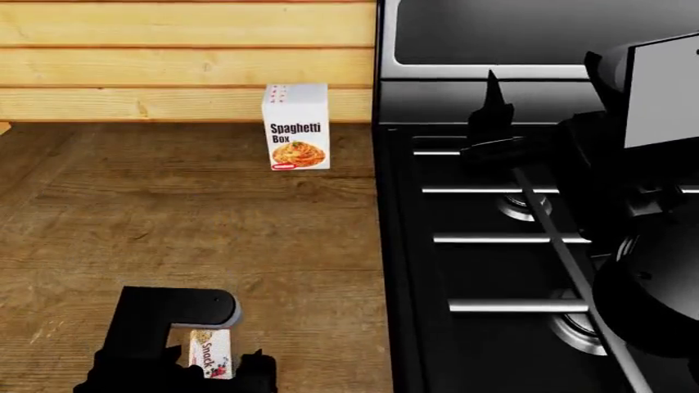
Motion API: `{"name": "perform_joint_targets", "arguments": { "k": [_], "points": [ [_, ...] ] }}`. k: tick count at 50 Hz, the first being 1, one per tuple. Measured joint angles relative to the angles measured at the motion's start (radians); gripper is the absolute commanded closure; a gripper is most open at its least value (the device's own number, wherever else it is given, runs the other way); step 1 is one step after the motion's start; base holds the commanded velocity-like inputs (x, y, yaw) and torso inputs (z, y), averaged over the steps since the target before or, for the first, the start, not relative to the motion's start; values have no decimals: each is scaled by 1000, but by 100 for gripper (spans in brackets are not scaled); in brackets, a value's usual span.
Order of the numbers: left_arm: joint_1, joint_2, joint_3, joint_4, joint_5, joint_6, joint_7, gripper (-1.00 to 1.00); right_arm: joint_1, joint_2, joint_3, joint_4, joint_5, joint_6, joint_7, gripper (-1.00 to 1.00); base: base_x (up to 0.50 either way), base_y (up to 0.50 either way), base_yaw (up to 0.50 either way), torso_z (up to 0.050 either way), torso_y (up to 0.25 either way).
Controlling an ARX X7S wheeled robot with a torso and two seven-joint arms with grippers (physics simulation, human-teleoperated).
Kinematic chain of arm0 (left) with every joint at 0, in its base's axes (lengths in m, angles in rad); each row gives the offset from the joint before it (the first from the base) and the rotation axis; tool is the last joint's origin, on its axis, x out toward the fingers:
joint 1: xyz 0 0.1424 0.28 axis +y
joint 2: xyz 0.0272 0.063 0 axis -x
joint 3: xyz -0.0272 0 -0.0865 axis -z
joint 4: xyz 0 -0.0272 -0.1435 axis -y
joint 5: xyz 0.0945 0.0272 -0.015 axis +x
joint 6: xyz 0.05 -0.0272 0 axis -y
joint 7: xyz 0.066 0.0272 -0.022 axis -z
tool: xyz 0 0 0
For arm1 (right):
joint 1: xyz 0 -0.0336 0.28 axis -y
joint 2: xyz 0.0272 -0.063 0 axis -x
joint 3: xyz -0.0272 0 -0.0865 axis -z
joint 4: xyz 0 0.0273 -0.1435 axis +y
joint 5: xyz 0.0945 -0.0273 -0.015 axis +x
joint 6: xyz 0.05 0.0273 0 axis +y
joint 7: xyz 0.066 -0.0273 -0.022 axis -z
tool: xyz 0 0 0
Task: Pick the salsa and bar from the counter and place them in the cabinets closest to them.
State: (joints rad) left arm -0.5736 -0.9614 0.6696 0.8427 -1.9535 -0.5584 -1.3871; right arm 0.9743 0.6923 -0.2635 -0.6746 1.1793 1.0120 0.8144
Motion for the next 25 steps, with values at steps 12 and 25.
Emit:
{"name": "perform_joint_targets", "arguments": {
  "k": [12, 25],
  "points": [
    [54, -7, -30, 8, 51, 27, 19, -100, -1, -2, -9, 8, -9, -5, -4, -100, 4, 0, -1, 0, 0],
    [79, -5, -42, 11, 82, 35, 27, -100, 3, -1, -12, 11, -4, -3, -1, -100, 5, 0, -3, 0, 0]
  ]
}}
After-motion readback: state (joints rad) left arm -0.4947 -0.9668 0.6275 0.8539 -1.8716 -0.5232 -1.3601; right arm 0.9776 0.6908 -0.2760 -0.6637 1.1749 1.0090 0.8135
